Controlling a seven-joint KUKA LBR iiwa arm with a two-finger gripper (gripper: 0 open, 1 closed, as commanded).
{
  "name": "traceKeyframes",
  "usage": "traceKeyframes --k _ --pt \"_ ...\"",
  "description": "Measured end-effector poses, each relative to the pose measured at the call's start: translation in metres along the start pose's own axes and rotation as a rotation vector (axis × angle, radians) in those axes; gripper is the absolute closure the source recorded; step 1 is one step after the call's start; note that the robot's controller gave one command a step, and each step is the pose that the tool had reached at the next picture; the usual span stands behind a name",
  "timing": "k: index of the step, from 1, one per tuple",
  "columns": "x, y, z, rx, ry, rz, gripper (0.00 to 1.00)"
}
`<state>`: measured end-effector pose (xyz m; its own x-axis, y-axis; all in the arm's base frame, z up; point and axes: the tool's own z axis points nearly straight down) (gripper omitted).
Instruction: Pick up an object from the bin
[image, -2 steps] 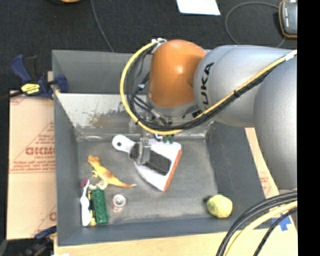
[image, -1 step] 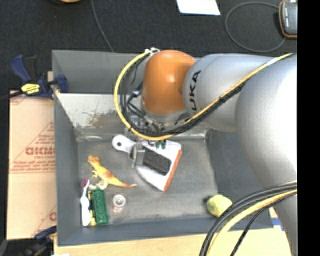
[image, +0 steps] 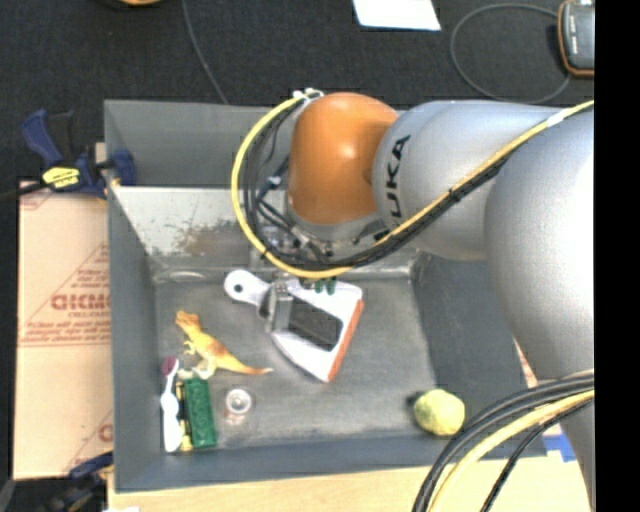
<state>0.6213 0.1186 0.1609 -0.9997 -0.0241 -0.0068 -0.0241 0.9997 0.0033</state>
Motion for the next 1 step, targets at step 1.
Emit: traceKeyframes --k 1 --pt "-0.006 -0.01 0.011 0.001 0.004 -0.01 0.0"
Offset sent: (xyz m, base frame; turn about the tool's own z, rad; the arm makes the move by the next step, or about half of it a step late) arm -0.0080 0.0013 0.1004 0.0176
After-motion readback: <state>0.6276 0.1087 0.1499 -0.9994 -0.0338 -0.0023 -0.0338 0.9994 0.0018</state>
